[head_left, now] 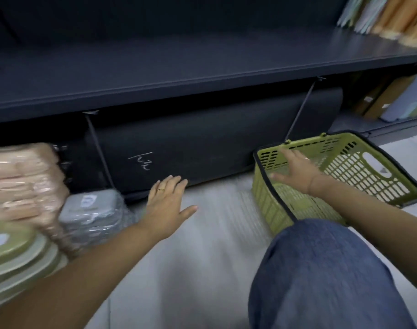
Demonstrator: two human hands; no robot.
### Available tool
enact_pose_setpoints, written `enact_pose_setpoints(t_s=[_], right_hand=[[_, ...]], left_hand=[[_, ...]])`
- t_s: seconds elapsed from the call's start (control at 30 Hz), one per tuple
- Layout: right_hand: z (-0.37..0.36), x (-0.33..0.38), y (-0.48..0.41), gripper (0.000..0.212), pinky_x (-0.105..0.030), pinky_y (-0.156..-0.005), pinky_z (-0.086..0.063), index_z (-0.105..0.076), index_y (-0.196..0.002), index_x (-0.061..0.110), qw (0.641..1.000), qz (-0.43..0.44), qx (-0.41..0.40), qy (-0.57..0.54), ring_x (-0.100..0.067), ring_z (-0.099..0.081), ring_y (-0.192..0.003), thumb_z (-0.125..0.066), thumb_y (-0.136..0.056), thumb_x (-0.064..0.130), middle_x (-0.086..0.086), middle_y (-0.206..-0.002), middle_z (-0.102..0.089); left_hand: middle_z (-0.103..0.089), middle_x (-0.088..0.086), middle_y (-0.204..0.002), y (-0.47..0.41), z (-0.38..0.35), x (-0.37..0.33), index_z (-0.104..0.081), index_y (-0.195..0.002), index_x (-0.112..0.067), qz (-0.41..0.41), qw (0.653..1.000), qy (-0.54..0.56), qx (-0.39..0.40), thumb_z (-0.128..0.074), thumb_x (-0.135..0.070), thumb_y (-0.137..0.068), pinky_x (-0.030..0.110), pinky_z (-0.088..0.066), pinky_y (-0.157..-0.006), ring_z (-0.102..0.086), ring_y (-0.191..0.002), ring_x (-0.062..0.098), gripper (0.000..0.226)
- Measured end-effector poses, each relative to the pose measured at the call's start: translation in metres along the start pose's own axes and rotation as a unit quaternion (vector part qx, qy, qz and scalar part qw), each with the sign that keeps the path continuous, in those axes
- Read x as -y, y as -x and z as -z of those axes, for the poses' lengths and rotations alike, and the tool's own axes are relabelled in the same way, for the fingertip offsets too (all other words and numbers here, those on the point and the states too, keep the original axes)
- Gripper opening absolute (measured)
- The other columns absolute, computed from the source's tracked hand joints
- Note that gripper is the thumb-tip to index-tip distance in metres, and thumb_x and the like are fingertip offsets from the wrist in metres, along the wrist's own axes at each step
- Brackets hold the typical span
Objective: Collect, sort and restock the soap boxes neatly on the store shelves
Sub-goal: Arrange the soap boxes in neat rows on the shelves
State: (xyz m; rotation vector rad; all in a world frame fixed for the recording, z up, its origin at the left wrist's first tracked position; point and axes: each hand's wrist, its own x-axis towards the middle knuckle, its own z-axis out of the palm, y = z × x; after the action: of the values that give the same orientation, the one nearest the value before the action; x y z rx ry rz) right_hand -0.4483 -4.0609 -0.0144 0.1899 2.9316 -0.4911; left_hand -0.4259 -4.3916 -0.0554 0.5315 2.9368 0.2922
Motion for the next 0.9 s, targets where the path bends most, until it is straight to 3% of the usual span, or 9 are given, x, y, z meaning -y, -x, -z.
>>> enact_pose_setpoints(t_s=[0.1,0.17,0.2,0.3,0.4,0.5,0.57,0.77,0.9], right_hand=[[0.002,0.082,-0.005,0.080,-0.033,-0.112,-0.026,-0.024,-0.151,0.017,0.994,0.106,0.040,0.005,-0.030,-0.029,-0.140,-0.068,-0.087,0.037,-0.012,-0.151,-0.030],[0.001,0.144,-0.005,0.079,-0.034,-0.113,-0.029,-0.023,-0.152,0.021,0.983,0.166,0.081,0.019,-0.027,-0.030,-0.140,-0.066,-0.088,0.040,-0.007,-0.153,-0.029],[-0.001,0.173,-0.005,0.079,-0.036,-0.113,-0.030,-0.023,-0.152,0.022,0.976,0.190,0.103,0.029,-0.026,-0.031,-0.140,-0.066,-0.088,0.042,-0.006,-0.153,-0.029],[-0.017,0.245,-0.002,0.078,-0.034,-0.111,-0.035,-0.026,-0.150,0.022,0.959,0.229,0.166,0.006,-0.022,-0.042,-0.134,-0.067,-0.087,0.043,-0.006,-0.149,-0.037],[-0.056,0.294,-0.001,0.077,-0.025,-0.105,-0.036,-0.031,-0.148,0.017,0.954,0.202,0.205,-0.079,-0.020,-0.048,-0.128,-0.069,-0.086,0.042,-0.009,-0.143,-0.045],[-0.106,0.319,-0.004,0.089,-0.031,-0.107,-0.036,-0.029,-0.148,0.017,0.951,0.175,0.223,-0.124,-0.023,-0.042,-0.133,-0.073,-0.078,0.050,-0.010,-0.148,-0.038],[-0.134,0.327,-0.006,0.100,-0.038,-0.112,-0.032,-0.024,-0.150,0.020,0.948,0.213,0.224,-0.073,-0.025,-0.033,-0.138,-0.076,-0.072,0.054,-0.009,-0.151,-0.032],[-0.171,0.342,-0.020,0.112,-0.035,-0.114,-0.024,-0.012,-0.153,0.027,0.928,0.301,0.222,-0.001,-0.021,-0.024,-0.139,-0.080,-0.068,0.053,0.001,-0.151,-0.025],[-0.178,0.343,-0.027,0.114,-0.032,-0.113,-0.023,-0.012,-0.154,0.028,0.925,0.311,0.216,0.023,-0.019,-0.025,-0.136,-0.081,-0.066,0.054,0.003,-0.150,-0.026]], left_hand=[[-0.040,0.005,-0.151,0.051,0.028,0.053,-0.041,-0.145,-0.014,0.017,0.998,-0.002,-0.053,-0.046,-0.054,-0.093,0.032,-0.012,-0.114,-0.033,-0.143,0.024,0.066],[-0.064,0.009,-0.120,0.092,0.044,0.096,-0.063,-0.122,-0.009,0.047,0.997,-0.010,-0.052,-0.045,-0.056,-0.081,0.034,-0.026,-0.097,-0.062,-0.113,0.030,0.065],[-0.066,0.008,-0.112,0.112,0.051,0.116,-0.065,-0.117,-0.010,0.064,0.997,-0.014,-0.047,-0.043,-0.057,-0.078,0.035,-0.027,-0.093,-0.066,-0.104,0.030,0.065],[-0.062,0.006,-0.121,0.152,0.066,0.154,-0.060,-0.126,-0.014,0.102,0.995,0.017,-0.014,-0.035,-0.067,-0.078,0.040,-0.033,-0.100,-0.058,-0.113,0.030,0.076],[-0.058,0.001,-0.124,0.176,0.074,0.181,-0.058,-0.128,-0.019,0.115,0.993,0.025,-0.022,-0.032,-0.070,-0.076,0.041,-0.039,-0.098,-0.054,-0.115,0.026,0.077],[-0.056,0.001,-0.122,0.186,0.081,0.207,-0.058,-0.128,-0.019,0.123,0.991,0.005,-0.060,-0.043,-0.070,-0.077,0.041,-0.039,-0.095,-0.052,-0.113,0.027,0.074],[-0.045,-0.003,-0.134,0.183,0.086,0.221,-0.045,-0.141,-0.024,0.141,0.988,-0.003,-0.069,-0.055,-0.070,-0.079,0.035,-0.028,-0.105,-0.039,-0.127,0.020,0.078],[-0.010,-0.009,-0.160,0.163,0.086,0.260,-0.011,-0.154,-0.029,0.168,0.979,0.005,0.119,-0.062,-0.070,-0.076,0.036,-0.003,-0.118,-0.007,-0.147,0.014,0.102],[-0.005,-0.008,-0.162,0.156,0.087,0.272,-0.003,-0.155,-0.030,0.165,0.975,-0.007,0.151,-0.065,-0.073,-0.070,0.036,0.001,-0.119,-0.003,-0.149,0.016,0.113]])
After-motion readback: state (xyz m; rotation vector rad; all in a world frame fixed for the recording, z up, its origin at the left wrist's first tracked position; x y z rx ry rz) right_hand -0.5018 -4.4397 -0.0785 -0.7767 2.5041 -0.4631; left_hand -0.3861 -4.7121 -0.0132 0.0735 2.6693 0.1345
